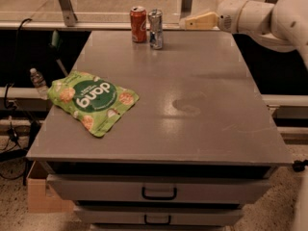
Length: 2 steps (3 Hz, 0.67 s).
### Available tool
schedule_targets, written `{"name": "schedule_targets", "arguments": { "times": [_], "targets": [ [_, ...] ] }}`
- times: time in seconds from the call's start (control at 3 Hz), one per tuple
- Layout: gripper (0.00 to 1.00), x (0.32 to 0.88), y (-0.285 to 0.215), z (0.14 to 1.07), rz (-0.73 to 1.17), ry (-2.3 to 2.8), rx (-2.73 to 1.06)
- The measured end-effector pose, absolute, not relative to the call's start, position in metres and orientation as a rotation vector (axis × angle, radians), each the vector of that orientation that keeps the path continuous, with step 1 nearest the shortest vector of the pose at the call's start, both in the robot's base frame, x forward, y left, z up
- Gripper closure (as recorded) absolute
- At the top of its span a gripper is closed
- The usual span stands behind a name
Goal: Move redbull can near coke can
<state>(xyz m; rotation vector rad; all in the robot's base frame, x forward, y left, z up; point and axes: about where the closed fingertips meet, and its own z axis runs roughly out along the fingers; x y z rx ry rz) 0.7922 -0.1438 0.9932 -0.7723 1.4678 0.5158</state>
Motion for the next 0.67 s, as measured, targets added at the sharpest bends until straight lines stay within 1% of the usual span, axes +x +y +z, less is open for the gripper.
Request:
{"name": "schedule_targets", "arguments": {
  "times": [0.33, 0.67],
  "targets": [
    [0.0, 0.705, -0.176, 1.037, 0.425, 1.444, -0.829],
    [0.0, 0.65, -0.209, 1.072, 0.325, 1.453, -0.832]
  ]
}}
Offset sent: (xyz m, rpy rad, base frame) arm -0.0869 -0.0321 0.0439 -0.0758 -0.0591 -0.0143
